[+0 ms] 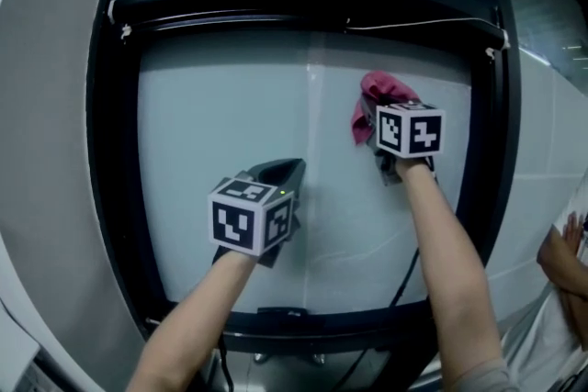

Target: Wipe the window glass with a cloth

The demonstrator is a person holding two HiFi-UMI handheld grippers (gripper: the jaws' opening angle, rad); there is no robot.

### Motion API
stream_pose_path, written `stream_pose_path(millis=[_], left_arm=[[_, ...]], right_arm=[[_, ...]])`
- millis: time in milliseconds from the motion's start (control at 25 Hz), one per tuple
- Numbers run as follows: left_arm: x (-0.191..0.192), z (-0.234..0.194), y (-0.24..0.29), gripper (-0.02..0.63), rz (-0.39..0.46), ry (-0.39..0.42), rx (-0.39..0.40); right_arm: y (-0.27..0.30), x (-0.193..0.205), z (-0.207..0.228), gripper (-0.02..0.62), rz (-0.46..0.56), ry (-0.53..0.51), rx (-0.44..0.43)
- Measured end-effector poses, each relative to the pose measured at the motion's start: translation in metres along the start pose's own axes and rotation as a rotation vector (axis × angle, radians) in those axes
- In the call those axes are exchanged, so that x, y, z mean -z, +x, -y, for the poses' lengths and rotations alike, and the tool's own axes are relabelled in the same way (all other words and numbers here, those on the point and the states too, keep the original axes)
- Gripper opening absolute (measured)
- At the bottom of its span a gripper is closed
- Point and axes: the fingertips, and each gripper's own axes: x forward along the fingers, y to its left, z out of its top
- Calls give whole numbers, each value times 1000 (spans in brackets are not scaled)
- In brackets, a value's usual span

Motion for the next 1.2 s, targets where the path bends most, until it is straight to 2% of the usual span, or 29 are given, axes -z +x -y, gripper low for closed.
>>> stream_pose_path(millis=[360, 680, 840, 1200], left_arm=[[10, 59, 38, 6, 4, -24, 104], [22, 102, 56, 5, -11, -32, 185], [30, 114, 59, 6, -25, -36, 206], [65, 126, 54, 6, -83, -54, 216]], right_arm=[[-56, 41, 103, 14, 0, 113, 184], [-105, 91, 171, 14, -11, 232, 342], [-124, 115, 188, 14, -3, 305, 378], [-151, 161, 184, 14, -40, 325, 403]])
